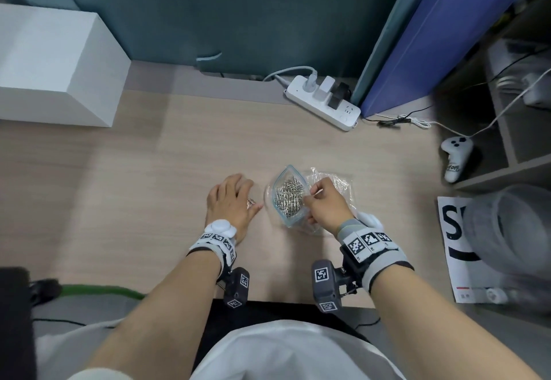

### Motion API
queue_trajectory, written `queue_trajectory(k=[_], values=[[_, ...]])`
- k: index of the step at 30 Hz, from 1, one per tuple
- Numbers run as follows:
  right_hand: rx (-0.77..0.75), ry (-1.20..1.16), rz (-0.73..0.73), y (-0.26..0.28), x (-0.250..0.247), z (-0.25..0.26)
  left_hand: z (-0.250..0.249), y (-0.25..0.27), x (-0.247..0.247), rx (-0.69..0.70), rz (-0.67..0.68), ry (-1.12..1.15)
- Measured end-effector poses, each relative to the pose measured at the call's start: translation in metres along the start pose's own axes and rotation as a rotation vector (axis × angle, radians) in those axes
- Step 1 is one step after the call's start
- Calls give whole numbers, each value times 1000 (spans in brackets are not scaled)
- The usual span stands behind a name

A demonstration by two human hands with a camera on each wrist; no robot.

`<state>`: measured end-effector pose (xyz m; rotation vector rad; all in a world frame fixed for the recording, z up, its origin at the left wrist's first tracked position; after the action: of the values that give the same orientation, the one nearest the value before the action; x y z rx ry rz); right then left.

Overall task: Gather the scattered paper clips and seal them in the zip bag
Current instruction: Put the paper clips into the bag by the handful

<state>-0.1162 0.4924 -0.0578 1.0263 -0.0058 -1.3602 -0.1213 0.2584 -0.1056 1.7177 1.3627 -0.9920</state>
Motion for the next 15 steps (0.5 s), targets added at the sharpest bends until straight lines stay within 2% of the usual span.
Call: queue_trajectory(k=[3,8,12,15], values=[[4,6,-11,-4,2,0,1,-15,-5,-28,-111,39],[-4,16,-12,-8,4,1,2,-31,-10,-37,-142,47],[3,31,-12,-9,4,1,6,-32,-17,-32,-42,50],[-2,31,-7,-11,6,3,14,-28,-23,-4,96,94]])
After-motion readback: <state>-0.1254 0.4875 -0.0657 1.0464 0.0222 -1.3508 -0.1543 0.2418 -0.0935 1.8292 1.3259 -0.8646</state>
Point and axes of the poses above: each hand's wrist, its own y-axis away from the middle knuckle, its own x-axis out of the palm, z = x × y, the point moved 7 cm from there along -y, towards the middle knuckle, and after that the axes turned 13 degrees about y, right-handed, at the moved point
